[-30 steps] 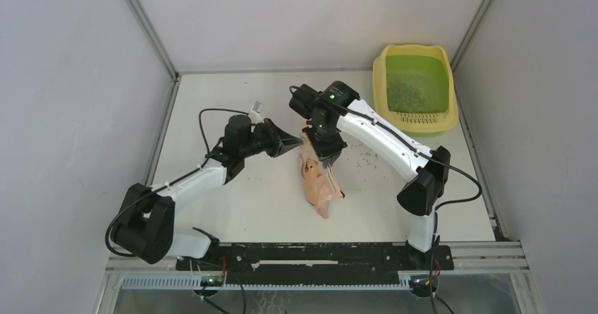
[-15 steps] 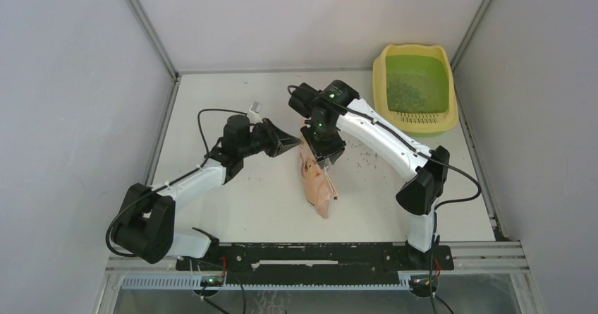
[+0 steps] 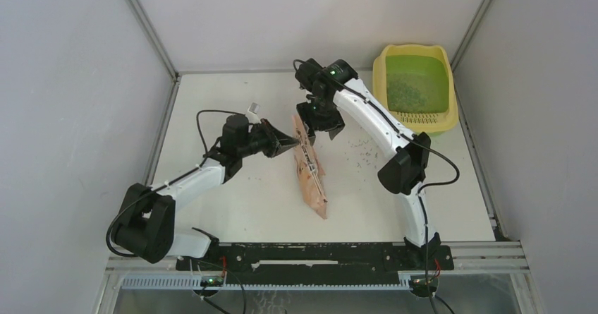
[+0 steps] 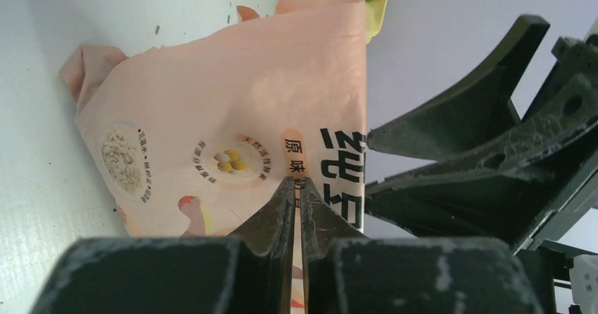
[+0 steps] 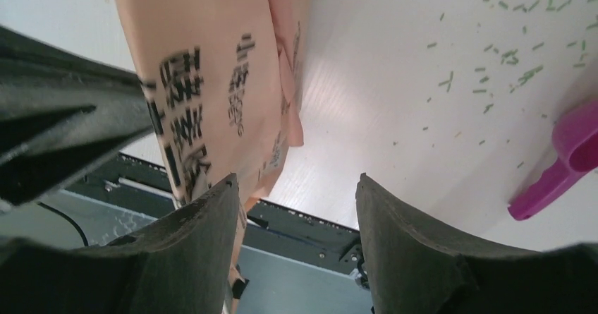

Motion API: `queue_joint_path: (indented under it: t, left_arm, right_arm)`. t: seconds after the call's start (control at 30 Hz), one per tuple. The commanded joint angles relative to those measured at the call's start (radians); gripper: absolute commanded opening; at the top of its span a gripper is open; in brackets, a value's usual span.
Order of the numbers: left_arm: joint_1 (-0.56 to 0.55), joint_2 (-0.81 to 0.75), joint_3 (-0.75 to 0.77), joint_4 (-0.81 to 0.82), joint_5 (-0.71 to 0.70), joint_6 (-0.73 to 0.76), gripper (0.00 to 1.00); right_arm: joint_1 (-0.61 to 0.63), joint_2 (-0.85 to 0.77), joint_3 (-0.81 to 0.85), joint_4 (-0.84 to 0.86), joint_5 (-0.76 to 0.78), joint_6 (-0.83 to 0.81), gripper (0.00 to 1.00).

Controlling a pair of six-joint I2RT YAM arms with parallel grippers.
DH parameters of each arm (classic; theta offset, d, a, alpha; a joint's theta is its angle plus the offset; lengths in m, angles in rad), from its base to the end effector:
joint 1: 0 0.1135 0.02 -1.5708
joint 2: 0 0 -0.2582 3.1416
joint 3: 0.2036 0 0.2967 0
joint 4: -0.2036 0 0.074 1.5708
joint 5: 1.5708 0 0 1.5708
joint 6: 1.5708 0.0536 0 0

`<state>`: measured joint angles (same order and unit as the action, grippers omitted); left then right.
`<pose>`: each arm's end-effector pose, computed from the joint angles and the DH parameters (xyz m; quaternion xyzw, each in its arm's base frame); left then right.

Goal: Fill the litter box with clean litter
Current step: Clamp the cat litter bag at the center of the board.

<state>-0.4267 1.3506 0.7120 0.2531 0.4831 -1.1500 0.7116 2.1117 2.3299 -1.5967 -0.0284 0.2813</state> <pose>0.3040 -0.1655 0.1948 -0.1600 0.8006 -0.5245 0.2416 0.3383 0.2937 0.3311 -0.2138 0.9720 0.0581 0.0777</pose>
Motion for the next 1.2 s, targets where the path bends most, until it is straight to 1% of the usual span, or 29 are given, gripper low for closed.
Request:
queue_joint_path:
  t: [0.0,0.13,0.23,0.3,0.4,0.57,0.77,0.97,1.07,1.17]
  left_arm:
    - [0.006,0.018,0.001,0.014,0.021,0.025,0.09]
    - [0.006,0.041,0.025,0.0,0.028,0.035,0.09]
    - [0.004,0.051,0.038,-0.004,0.031,0.039,0.09]
    - [0.003,0.058,0.045,-0.009,0.032,0.043,0.09]
    - [-0.002,0.07,0.054,-0.008,0.03,0.042,0.09]
    - [-0.013,0.075,0.06,-0.009,0.025,0.04,0.09]
    - [-0.016,0.066,0.058,-0.015,0.02,0.04,0.09]
    - [-0.018,0.075,0.075,-0.029,0.019,0.049,0.09]
    - [-0.02,0.08,0.079,-0.031,0.02,0.049,0.09]
    - [-0.02,0.078,0.081,-0.036,0.015,0.049,0.09]
  right_arm:
    - [0.015,0.04,0.083,0.036,-0.022,-0.031,0.67]
    - [0.028,0.026,0.077,0.072,-0.002,-0.019,0.66]
    - [0.015,-0.032,0.042,0.108,0.028,-0.004,0.65]
    - [0.0,-0.089,0.009,0.154,0.026,0.005,0.64]
    - [0.001,-0.123,-0.004,0.176,0.002,0.007,0.64]
    - [0.014,-0.122,-0.009,0.183,-0.013,0.002,0.64]
    - [0.026,-0.075,0.012,0.197,-0.057,-0.006,0.63]
    - [0.042,-0.031,0.03,0.195,-0.065,-0.011,0.63]
    - [0.048,-0.019,0.015,0.204,-0.065,-0.013,0.57]
    - [0.049,-0.002,0.01,0.201,-0.062,-0.017,0.41]
